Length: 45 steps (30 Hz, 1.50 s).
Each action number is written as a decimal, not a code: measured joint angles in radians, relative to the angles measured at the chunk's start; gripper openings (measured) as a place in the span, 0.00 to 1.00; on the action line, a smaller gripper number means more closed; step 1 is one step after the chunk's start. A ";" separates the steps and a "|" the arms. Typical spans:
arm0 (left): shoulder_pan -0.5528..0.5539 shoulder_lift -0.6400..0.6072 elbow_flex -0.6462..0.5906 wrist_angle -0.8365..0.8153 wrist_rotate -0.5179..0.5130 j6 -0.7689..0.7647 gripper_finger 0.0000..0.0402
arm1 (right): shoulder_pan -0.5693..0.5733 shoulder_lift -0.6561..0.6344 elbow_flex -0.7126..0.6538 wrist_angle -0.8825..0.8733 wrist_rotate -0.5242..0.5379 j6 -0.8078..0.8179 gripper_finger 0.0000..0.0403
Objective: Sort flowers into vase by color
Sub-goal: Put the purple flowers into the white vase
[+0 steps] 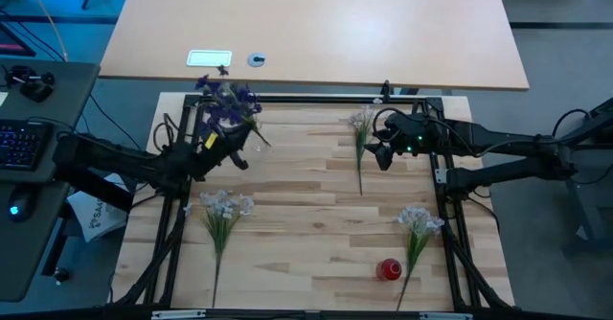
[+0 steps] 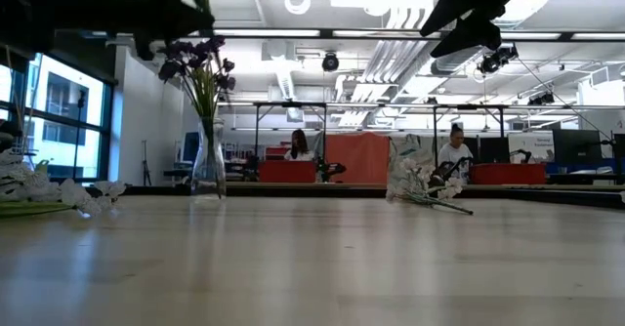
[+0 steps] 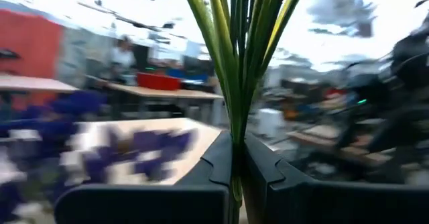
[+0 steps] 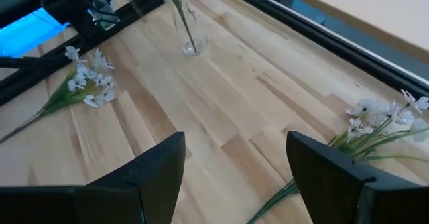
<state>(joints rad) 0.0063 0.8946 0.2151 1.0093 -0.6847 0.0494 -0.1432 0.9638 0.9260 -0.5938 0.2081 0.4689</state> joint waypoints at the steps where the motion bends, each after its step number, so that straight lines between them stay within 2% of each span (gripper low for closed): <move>1: 0.013 -0.010 -0.012 -0.001 -0.004 0.026 0.00 | 0.000 0.000 0.000 0.000 0.000 0.006 0.63; 15: 0.177 -0.038 -0.034 0.045 0.001 0.080 0.00 | 0.000 0.000 0.000 0.000 -0.001 0.025 0.63; 22: 0.184 -0.056 -0.033 0.038 0.003 0.103 0.00 | 0.000 0.000 0.000 0.000 -0.001 0.024 0.63; 29: 0.184 -0.055 -0.033 -0.128 0.004 0.033 0.00 | 0.000 0.000 0.000 0.000 -0.001 0.021 0.63; 34: 0.183 -0.055 -0.033 -0.137 0.004 0.033 0.01 | 0.000 0.000 0.000 0.000 -0.001 0.021 0.63; 40: 0.183 -0.055 -0.033 -0.155 -0.007 0.076 0.06 | 0.000 0.000 0.000 0.000 -0.001 0.021 0.63; 45: 0.183 -0.055 -0.033 -0.176 -0.009 0.074 0.18 | 0.000 0.000 0.000 0.000 -0.001 0.021 0.63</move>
<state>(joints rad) 0.1894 0.8391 0.1822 0.8331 -0.6932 0.1236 -0.1432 0.9642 0.9260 -0.5938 0.2073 0.4900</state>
